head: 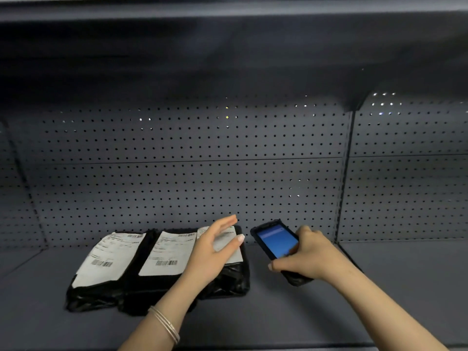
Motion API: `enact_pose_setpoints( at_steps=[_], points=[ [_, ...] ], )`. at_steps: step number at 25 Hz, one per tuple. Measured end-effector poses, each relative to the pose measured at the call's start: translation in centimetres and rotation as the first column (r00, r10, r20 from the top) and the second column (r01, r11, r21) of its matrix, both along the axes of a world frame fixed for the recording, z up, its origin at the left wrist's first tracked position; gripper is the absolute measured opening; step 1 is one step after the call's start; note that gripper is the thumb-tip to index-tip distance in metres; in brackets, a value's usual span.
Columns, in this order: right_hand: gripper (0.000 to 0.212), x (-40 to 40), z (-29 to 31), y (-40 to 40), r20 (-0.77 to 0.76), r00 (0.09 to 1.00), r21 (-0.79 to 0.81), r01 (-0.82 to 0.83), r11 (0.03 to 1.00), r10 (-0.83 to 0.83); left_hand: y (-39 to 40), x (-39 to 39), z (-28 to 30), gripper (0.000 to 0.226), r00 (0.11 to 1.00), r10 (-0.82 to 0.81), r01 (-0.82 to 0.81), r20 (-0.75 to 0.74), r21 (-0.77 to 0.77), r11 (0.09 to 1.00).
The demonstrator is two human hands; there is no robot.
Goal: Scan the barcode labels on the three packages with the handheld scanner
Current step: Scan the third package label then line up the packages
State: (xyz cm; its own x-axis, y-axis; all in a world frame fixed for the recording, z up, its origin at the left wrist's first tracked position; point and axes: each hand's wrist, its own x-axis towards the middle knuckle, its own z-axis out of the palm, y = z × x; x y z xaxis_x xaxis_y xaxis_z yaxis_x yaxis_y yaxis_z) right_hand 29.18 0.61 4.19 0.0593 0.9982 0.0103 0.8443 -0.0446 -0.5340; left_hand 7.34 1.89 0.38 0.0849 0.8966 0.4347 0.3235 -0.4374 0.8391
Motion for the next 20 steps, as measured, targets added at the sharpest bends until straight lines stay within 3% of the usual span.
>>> enact_pose_setpoints(
  at_steps=[11,20],
  points=[
    [0.084,2.9,-7.5,3.6,-0.059,0.998,-0.044,-0.013,0.999,0.01,-1.0,4.1,-0.3,0.04,0.992,0.128,-0.128,-0.017,-0.027,0.991],
    [0.095,-0.5,-9.0,3.7,-0.005,0.995,-0.077,0.095,0.992,-0.096,-0.9,3.7,-0.5,0.043,0.989,0.145,-0.145,-0.01,-0.047,0.988]
  ],
)
